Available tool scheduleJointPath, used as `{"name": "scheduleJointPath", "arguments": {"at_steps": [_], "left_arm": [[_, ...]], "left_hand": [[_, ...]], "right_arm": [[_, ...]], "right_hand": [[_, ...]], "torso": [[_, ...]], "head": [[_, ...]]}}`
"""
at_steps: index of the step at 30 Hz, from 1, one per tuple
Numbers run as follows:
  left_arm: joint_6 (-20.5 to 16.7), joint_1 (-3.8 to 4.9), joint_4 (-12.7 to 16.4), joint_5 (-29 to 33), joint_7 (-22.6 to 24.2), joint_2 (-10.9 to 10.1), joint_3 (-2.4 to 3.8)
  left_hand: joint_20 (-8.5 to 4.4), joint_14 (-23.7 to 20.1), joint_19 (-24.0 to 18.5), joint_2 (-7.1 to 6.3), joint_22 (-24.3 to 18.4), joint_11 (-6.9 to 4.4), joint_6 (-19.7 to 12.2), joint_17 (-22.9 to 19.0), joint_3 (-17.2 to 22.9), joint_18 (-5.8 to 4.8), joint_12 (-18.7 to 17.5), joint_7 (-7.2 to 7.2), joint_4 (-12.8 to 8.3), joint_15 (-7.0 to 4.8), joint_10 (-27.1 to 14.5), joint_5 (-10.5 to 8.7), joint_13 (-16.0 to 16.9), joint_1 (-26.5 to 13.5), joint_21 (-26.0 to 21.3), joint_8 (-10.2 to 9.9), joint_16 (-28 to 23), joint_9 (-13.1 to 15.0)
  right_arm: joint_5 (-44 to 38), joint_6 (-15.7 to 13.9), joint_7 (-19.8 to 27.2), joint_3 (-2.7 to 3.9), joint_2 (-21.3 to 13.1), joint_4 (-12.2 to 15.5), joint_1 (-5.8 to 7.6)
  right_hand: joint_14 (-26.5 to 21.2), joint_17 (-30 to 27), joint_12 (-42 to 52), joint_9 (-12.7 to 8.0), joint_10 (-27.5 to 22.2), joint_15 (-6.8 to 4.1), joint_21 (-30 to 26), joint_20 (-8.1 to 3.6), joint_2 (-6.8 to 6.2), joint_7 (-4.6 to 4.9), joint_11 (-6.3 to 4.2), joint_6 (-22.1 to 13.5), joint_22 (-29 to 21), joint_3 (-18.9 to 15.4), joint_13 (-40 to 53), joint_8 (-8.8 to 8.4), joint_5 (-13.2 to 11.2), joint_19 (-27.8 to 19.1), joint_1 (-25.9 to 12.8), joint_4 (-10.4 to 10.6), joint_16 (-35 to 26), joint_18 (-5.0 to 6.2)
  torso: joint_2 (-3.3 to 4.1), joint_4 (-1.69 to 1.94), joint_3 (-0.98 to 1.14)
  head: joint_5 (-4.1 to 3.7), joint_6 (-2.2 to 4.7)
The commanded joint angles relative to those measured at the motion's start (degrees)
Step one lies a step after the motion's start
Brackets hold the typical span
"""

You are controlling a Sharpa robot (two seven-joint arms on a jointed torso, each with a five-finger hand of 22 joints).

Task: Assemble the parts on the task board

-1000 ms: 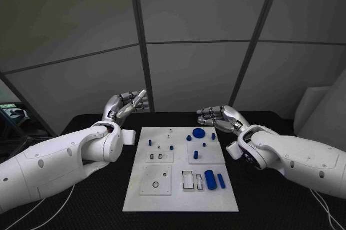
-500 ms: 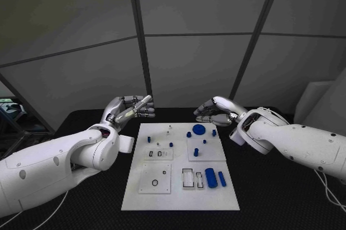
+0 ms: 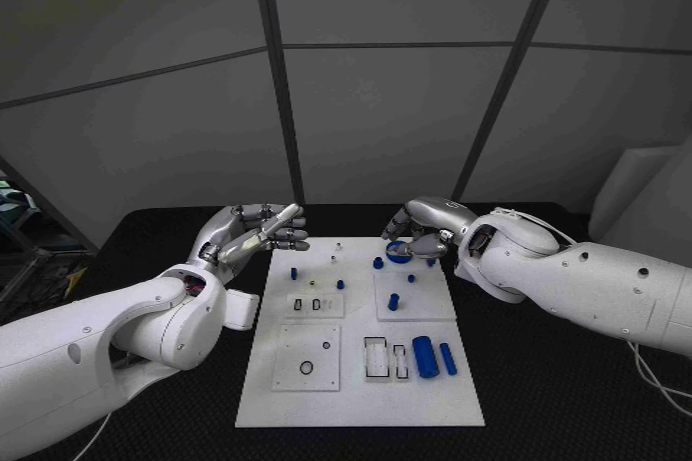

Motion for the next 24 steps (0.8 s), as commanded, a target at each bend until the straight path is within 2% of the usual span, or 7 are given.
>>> {"name": "scheduleJointPath", "arguments": {"at_steps": [1, 3, 9, 13, 17, 24], "left_arm": [[0.8, 0.03, 0.7, 0.1, 0.3, -0.2, 0.06], [0.8, 0.01, 1.0, 0.1, 0.4, -0.2, 0.06], [1.0, -0.01, 1.1, 0.1, 0.5, -0.2, 0.07], [1.2, -0.03, 1.1, 0.1, 0.5, -0.1, 0.07], [1.4, -0.03, 1.1, 0.1, 0.4, -0.1, 0.07], [1.8, -0.04, 1.1, 0.1, 0.2, 0.0, 0.07]], "left_hand": [[-0.04, 0.4, 0.3, -0.12, -0.1, 0.19, 0.4, 0.1, 0.0, 0.80, -0.3, 0.27, -0.4, -0.13, 0.2, -0.23, 0.0, 0.5, 0.1, 0.0, -0.3, -0.1], [-0.04, 0.4, 0.3, -0.12, -0.1, 0.19, 0.4, 0.1, 0.0, 0.80, -0.3, 0.27, -0.4, -0.13, 0.2, -0.23, 0.0, 0.5, 0.1, 0.0, -0.3, -0.1], [-0.04, 0.4, 0.3, -0.10, -0.1, 0.20, 0.4, 0.1, 0.0, 0.80, -0.3, 0.29, -0.5, -0.12, 0.2, -0.22, 0.0, 0.6, 0.1, -0.1, -0.3, -0.1], [-0.04, 0.4, 0.3, -0.10, -0.1, 0.20, 0.4, 0.1, 0.0, 0.80, -0.3, 0.29, -0.5, -0.12, 0.2, -0.22, 0.0, 0.6, 0.1, -0.1, -0.3, -0.1], [-0.04, 0.4, 0.3, -0.07, -0.1, 0.21, 0.4, 0.1, 0.0, 0.80, -0.3, 0.30, -0.5, -0.11, 0.2, -0.22, 0.0, 0.6, 0.1, -0.1, -0.3, -0.1], [-0.04, 0.4, 0.3, -0.07, -0.1, 0.21, 0.4, 0.1, 0.0, 0.80, -0.3, 0.30, -0.5, -0.11, 0.2, -0.22, 0.0, 0.6, 0.1, -0.1, -0.3, -0.1]], "right_arm": [[-5.8, 1.3, -5.4, 0.05, 0.3, 0.2, 0.21], [-6.9, 1.9, -6.3, 0.06, 0.6, 0.3, 0.23], [-9.1, 2.2, -8.1, 0.07, 1.1, 0.4, 0.26], [-9.7, 2.4, -8.5, 0.07, 1.5, 0.3, 0.28], [-9.9, 3.1, -8.9, 0.07, 2.0, -0.1, 0.33], [-10.1, 3.6, -9.1, 0.07, 3.2, -1.1, 0.42]], "right_hand": [[2.2, 7.5, -0.1, 0.0, -0.3, 0.24, 4.3, 0.17, -1.13, 0.07, -0.06, 0.0, 3.9, 0.5, 0.0, -0.36, 0.4, -0.7, 0.0, 0.7, 7.5, -0.24], [2.2, 13.9, 0.0, 0.0, -0.9, 0.30, 10.2, 0.41, -1.69, 0.03, 0.11, -0.4, 10.7, 1.0, 0.0, -0.34, 0.6, 0.0, 0.1, 1.3, 13.2, -0.90], [2.3, 21.0, -0.1, 0.0, -2.0, 0.54, 16.5, 0.68, -2.12, 0.06, 0.10, -1.1, 18.0, 1.4, 0.0, -0.38, 0.7, 0.8, 0.5, 2.0, 19.4, -1.63], [2.4, 23.9, 0.0, 0.0, -2.2, 0.54, 18.9, 0.78, -2.25, 0.03, 0.10, -1.2, 20.8, 1.5, 0.1, -0.37, 0.7, 1.1, 0.8, 2.3, 21.9, -1.93], [2.5, 25.9, -0.1, 0.0, -2.3, 0.55, 20.4, 0.85, -2.34, -0.01, 0.10, -1.4, 22.8, 1.7, 0.1, -0.42, 0.7, 1.5, 1.0, 2.5, 23.5, -2.16], [2.5, 27.3, -0.1, 0.0, -2.7, 0.56, 21.5, 0.95, -2.46, -0.02, 0.14, -1.7, 23.9, 1.7, 0.0, -0.47, 0.6, 1.6, 1.0, 2.7, 24.6, -2.29]], "torso": [[1.68, 0.32, -0.13], [2.09, 0.37, -0.10], [2.97, 0.46, -0.03], [3.24, 0.51, 0.04], [3.28, 0.49, 0.02], [3.38, 0.57, 0.03]], "head": [[-0.09, -0.04], [-0.02, -0.14], [-0.14, -0.28], [-0.19, -0.13], [-0.17, -0.01], [-0.10, -0.04]]}}
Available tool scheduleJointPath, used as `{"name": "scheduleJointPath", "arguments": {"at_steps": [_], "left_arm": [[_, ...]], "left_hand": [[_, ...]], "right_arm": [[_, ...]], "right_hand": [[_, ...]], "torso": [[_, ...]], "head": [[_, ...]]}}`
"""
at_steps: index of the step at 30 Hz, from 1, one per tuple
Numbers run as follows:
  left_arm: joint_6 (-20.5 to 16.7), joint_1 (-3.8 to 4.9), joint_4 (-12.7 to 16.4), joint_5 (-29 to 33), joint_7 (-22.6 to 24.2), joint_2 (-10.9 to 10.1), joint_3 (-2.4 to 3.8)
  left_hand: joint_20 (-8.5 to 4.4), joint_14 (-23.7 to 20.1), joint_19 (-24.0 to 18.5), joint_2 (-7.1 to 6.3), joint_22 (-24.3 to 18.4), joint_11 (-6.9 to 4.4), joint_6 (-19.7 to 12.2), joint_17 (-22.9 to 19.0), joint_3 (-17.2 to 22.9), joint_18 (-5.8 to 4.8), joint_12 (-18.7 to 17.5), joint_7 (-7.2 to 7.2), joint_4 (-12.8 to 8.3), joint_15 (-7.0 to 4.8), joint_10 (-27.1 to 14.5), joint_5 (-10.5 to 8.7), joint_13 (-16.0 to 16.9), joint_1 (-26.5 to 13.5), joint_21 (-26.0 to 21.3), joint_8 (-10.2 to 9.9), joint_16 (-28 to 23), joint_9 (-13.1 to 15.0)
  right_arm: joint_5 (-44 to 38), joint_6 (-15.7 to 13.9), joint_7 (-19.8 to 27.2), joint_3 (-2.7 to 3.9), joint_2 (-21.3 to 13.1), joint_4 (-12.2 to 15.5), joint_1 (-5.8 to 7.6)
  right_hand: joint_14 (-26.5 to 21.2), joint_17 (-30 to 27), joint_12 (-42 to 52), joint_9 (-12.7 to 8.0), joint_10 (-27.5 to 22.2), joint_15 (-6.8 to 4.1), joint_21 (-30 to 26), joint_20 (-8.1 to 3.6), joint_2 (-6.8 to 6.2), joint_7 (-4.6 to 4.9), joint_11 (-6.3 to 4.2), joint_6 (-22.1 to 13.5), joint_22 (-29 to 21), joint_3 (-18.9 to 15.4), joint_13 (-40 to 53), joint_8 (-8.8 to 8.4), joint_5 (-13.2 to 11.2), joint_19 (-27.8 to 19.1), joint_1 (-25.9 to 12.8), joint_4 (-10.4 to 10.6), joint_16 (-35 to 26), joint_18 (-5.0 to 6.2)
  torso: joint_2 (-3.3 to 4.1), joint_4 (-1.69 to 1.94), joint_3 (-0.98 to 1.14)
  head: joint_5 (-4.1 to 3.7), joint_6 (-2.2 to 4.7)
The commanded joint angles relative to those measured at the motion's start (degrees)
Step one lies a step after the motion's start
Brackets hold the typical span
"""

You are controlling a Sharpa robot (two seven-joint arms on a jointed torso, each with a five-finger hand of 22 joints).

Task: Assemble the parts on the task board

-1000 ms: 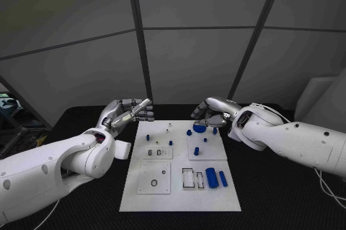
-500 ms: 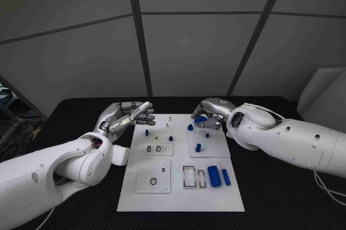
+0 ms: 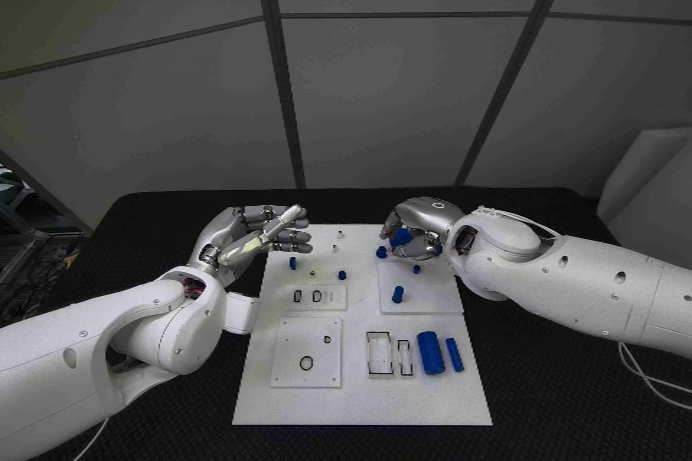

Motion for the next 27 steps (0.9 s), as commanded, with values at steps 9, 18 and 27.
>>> {"name": "scheduleJointPath", "arguments": {"at_steps": [9, 18, 27], "left_arm": [[1.4, 0.05, 0.3, 0.0, 0.1, -0.1, 0.05], [1.9, 0.05, 0.6, 0.0, 0.1, -0.1, 0.05], [1.9, 0.05, 0.6, 0.0, 0.2, -0.1, 0.05]], "left_hand": [[-0.03, 0.3, 0.3, -0.02, -0.1, 0.24, 0.4, 0.1, -0.2, 0.79, -0.4, 0.34, -0.3, -0.08, 0.2, -0.23, 0.0, 0.5, 0.0, -0.1, -0.4, -0.1], [-0.02, 0.3, 0.3, 0.01, -0.2, 0.27, 0.4, 0.1, -0.2, 0.78, -0.5, 0.37, -0.3, -0.06, 0.2, -0.24, 0.0, 0.5, 0.0, -0.2, -0.4, -0.1], [-0.01, 0.3, 0.3, 0.05, -0.2, 0.29, 0.4, 0.2, -0.3, 0.77, -0.5, 0.40, -0.3, -0.03, 0.2, -0.24, 0.0, 0.4, 0.0, -0.2, -0.5, -0.1]], "right_arm": [[-1.3, 1.7, -1.2, 0.04, 1.4, -1.4, 0.19], [-1.3, 3.4, -1.7, 0.04, 2.2, -2.3, 0.20], [-1.3, 4.5, -1.8, 0.03, 3.2, -3.2, 0.20]], "right_hand": [[2.2, 1.3, 0.0, 0.0, -0.4, 0.36, 1.4, 0.16, -0.38, -0.11, 0.03, -0.7, 1.4, 0.3, 0.1, -0.23, 0.3, 0.4, 0.3, 0.6, 1.2, -0.59], [2.2, 1.7, 0.0, 0.0, -0.3, 0.37, 1.9, 0.21, -0.17, -0.05, 0.04, -0.6, 1.9, 0.6, 0.1, -0.18, 0.2, 0.4, 0.4, 0.7, 1.6, -0.65], [2.2, 2.1, 0.1, 0.0, 0.0, 0.34, 2.2, 0.26, -0.06, -0.07, 0.01, -0.5, 2.3, 0.8, 0.1, -0.16, 0.2, 0.4, 0.5, 0.8, 1.9, -0.69]], "torso": [[0.13, 0.11, 0.03], [0.17, 0.00, 0.05], [0.27, 0.11, 0.07]], "head": [[0.90, -0.38], [0.80, -0.69], [1.10, -1.05]]}}
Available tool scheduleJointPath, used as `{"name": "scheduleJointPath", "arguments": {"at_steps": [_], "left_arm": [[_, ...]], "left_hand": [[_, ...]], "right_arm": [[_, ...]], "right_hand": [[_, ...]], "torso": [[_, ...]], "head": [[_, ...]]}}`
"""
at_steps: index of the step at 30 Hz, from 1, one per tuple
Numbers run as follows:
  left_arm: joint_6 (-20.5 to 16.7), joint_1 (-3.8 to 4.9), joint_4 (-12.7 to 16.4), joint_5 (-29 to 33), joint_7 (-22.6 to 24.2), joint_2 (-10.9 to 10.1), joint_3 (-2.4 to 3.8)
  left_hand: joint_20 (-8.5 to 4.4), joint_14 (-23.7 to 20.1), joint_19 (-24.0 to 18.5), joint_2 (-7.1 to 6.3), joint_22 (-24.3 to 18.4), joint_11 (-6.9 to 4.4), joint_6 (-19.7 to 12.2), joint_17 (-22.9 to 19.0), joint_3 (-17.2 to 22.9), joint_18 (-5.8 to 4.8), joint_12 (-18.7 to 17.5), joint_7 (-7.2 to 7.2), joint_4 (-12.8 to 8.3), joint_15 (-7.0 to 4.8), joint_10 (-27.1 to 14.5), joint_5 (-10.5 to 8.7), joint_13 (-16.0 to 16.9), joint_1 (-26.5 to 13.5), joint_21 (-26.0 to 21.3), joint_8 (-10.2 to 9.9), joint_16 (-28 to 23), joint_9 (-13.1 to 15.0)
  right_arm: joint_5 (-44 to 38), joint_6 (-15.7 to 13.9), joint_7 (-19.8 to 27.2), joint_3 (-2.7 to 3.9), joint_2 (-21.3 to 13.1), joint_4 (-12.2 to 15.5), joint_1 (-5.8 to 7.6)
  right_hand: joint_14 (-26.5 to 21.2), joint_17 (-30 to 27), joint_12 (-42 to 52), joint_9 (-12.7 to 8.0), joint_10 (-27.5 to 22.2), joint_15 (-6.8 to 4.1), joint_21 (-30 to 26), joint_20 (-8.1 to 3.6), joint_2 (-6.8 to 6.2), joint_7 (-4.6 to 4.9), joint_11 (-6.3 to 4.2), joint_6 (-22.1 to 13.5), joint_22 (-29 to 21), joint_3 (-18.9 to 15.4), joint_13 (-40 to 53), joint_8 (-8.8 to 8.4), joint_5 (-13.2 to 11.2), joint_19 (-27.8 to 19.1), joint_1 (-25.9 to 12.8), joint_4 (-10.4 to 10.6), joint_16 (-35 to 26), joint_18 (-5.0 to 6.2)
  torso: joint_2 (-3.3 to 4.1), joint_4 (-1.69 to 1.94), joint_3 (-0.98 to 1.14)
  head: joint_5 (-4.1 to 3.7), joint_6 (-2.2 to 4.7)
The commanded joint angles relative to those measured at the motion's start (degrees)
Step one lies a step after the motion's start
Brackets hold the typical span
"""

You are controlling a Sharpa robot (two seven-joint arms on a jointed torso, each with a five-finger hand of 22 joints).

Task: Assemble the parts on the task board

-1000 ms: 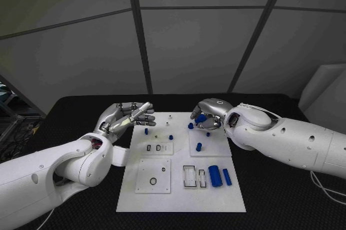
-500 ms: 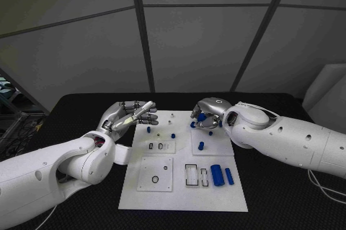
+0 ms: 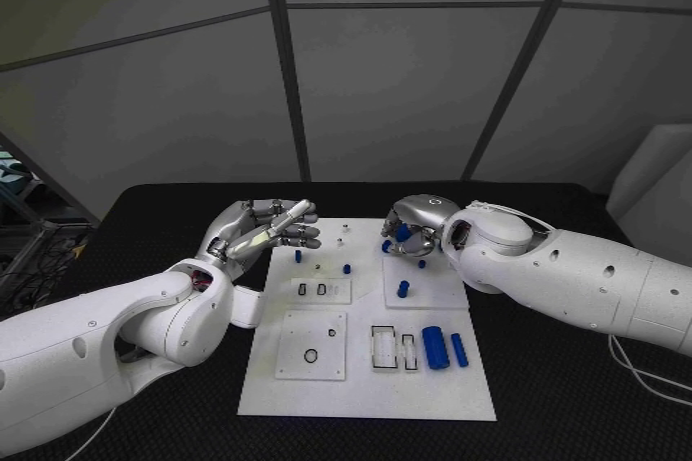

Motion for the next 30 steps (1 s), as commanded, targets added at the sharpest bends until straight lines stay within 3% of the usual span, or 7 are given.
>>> {"name": "scheduleJointPath", "arguments": {"at_steps": [1, 30], "left_arm": [[0.8, 0.05, 0.1, 0.0, 0.4, 0.0, 0.04], [1.1, 0.06, -0.3, 0.0, 0.4, 0.3, 0.04]], "left_hand": [[-0.01, 0.3, 0.3, 0.05, -0.1, 0.29, 0.4, 0.1, -0.1, 0.77, -0.3, 0.40, -0.1, -0.03, 0.2, -0.24, 0.0, 0.4, 0.0, -0.2, -0.1, -0.1], [0.00, 0.2, 0.3, 0.17, -0.1, 0.32, 0.4, 0.1, -0.1, 0.76, -0.3, 0.46, -0.2, 0.00, 0.3, -0.22, 0.0, 0.4, -0.1, -0.2, -0.2, -0.1]], "right_arm": [[-0.4, 1.3, -0.4, 0.04, 0.4, -0.3, 0.14], [-0.2, 3.3, 0.0, 0.02, 1.9, -2.0, 0.14]], "right_hand": [[2.2, 0.1, 0.1, 0.0, 0.0, 0.34, 0.4, 0.06, -0.06, 0.15, 0.00, -0.3, 0.1, 0.2, 0.1, -0.17, 0.2, 0.2, 0.5, 0.2, 0.3, -0.71], [2.0, 1.3, 0.5, 0.1, 2.2, 0.05, 2.1, 0.10, 0.58, 0.08, -0.35, 0.3, 1.8, 2.4, 0.1, -0.03, -0.2, 0.1, 0.9, 0.9, 1.6, -0.83]], "torso": [[0.03, 0.08, -0.01], [0.14, -0.03, -0.02]], "head": [[0.14, -0.14], [0.28, -1.19]]}}
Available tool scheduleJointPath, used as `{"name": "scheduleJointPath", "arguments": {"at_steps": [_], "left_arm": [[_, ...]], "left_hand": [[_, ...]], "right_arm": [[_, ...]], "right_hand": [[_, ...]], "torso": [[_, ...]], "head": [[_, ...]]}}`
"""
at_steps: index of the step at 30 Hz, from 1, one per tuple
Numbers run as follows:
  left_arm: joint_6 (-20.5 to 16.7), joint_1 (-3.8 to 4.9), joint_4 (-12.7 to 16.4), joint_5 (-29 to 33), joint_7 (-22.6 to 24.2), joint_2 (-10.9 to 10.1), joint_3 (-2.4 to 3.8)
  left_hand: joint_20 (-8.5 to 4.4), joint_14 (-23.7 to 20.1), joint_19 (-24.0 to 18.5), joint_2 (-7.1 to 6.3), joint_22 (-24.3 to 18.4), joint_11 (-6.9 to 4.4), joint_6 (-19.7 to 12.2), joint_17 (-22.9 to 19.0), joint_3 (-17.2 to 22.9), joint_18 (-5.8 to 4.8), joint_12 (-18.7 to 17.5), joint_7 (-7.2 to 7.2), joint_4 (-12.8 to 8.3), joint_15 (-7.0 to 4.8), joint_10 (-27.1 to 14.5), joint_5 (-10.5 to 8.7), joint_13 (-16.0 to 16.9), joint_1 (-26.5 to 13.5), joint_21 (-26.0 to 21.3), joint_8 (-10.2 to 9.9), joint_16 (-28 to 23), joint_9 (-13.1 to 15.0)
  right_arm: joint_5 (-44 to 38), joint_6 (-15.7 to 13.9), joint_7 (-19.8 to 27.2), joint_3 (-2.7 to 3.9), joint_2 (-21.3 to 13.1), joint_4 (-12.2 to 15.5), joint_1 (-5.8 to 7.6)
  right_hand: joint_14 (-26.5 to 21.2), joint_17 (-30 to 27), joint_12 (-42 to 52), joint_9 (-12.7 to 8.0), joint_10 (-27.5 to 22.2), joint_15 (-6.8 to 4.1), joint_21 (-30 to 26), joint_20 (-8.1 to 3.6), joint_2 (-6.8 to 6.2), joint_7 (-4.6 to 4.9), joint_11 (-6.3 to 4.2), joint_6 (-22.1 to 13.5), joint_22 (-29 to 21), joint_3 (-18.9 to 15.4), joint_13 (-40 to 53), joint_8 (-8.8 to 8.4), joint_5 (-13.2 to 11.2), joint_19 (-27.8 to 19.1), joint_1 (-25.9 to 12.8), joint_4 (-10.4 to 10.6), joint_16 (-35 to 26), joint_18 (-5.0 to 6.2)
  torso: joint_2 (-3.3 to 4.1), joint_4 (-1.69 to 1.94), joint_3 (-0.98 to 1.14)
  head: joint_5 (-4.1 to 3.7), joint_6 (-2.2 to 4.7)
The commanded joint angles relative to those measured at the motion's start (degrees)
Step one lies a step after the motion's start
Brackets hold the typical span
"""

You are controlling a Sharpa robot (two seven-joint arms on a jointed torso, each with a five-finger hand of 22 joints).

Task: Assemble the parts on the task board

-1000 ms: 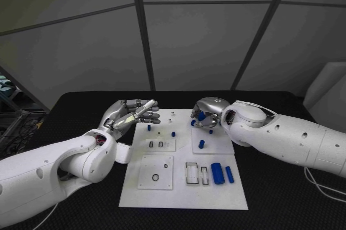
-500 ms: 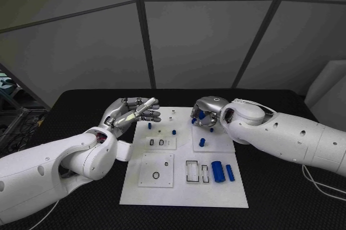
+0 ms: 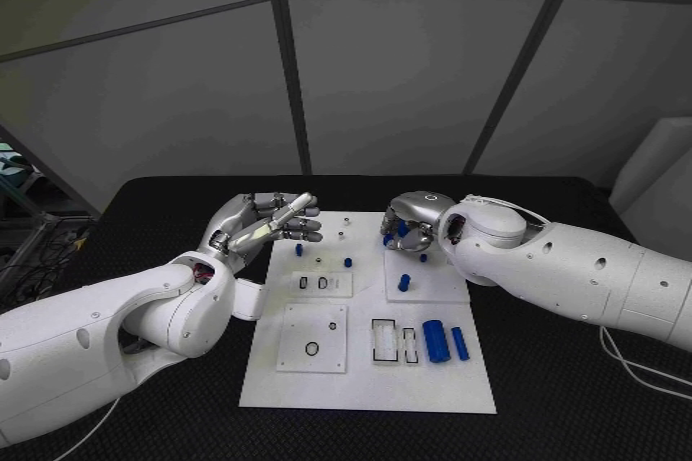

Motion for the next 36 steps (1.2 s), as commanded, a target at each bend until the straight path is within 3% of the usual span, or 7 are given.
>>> {"name": "scheduleJointPath", "arguments": {"at_steps": [1, 19, 27, 36], "left_arm": [[0.9, 0.05, 0.0, 0.0, 0.3, 0.1, 0.04], [1.3, 0.06, -0.3, 0.0, -0.3, 0.2, 0.04], [1.5, 0.06, -0.4, 0.0, -0.3, 0.2, 0.04], [1.3, 0.06, -0.6, 0.0, -0.3, 0.0, 0.04]], "left_hand": [[0.00, 0.2, 0.3, 0.17, -0.1, 0.32, 0.4, 0.1, -0.1, 0.76, -0.3, 0.46, -0.2, 0.00, 0.3, -0.22, 0.0, 0.4, -0.1, -0.2, -0.2, -0.1], [0.03, 0.2, 0.3, 0.38, -0.1, 0.36, 0.4, 0.2, -0.1, 0.75, -0.4, 0.52, -0.2, 0.03, 0.3, -0.20, 0.0, 0.5, -0.2, -0.3, -0.4, -0.1], [0.03, 0.2, 0.3, 0.38, -0.1, 0.36, 0.4, 0.2, -0.1, 0.75, -0.4, 0.52, -0.2, 0.03, 0.3, -0.20, 0.0, 0.5, -0.2, -0.3, -0.4, -0.1], [0.06, 0.1, 0.2, 0.56, -0.2, 0.42, 0.4, 0.2, -0.1, 0.73, -0.5, 0.57, -0.3, 0.09, 0.3, -0.21, 0.0, 0.5, -0.3, -0.4, -0.5, -0.1]], "right_arm": [[-0.2, 0.8, 0.1, 0.03, 0.1, -0.1, 0.14], [-0.2, 0.0, 0.1, 0.03, 0.1, -0.3, 0.14], [0.5, -5.2, 1.1, 0.03, -0.2, 0.3, 0.13], [1.0, -10.1, 1.3, 0.05, -0.1, 0.9, 0.13]], "right_hand": [[2.0, 0.1, 0.2, 0.1, 0.5, 0.05, 0.4, 0.10, 0.12, 0.08, 0.06, 0.3, 0.1, 0.4, 0.0, -0.03, -0.2, 0.1, 0.5, 0.0, 0.4, -0.84], [1.9, 0.8, 0.2, 0.3, 2.8, -0.20, 1.9, 0.01, 0.46, 0.12, -0.19, 2.6, 1.5, 4.3, 0.1, 0.59, -1.0, -0.2, 1.6, -0.2, 1.2, -0.93], [1.9, 1.4, 0.7, 0.8, 4.9, -0.67, 2.6, -0.37, 1.10, -0.34, -0.81, 4.7, 2.4, 5.8, 0.4, 1.39, -1.3, -0.1, 2.6, -0.7, 1.7, -1.00], [1.9, 1.5, 0.3, 0.8, 4.6, -0.63, 2.9, -0.42, 0.75, -0.16, -0.67, 4.6, 2.6, 6.0, 0.3, 1.21, -1.4, -0.1, 2.5, -0.8, 1.8, -1.06]], "torso": [[0.00, -0.01, -0.02], [0.07, -0.02, -0.02], [0.01, -0.07, -0.07], [0.01, 0.00, -0.05]], "head": [[0.03, -0.14], [0.15, -0.76], [0.13, -0.81], [0.14, -0.21]]}}
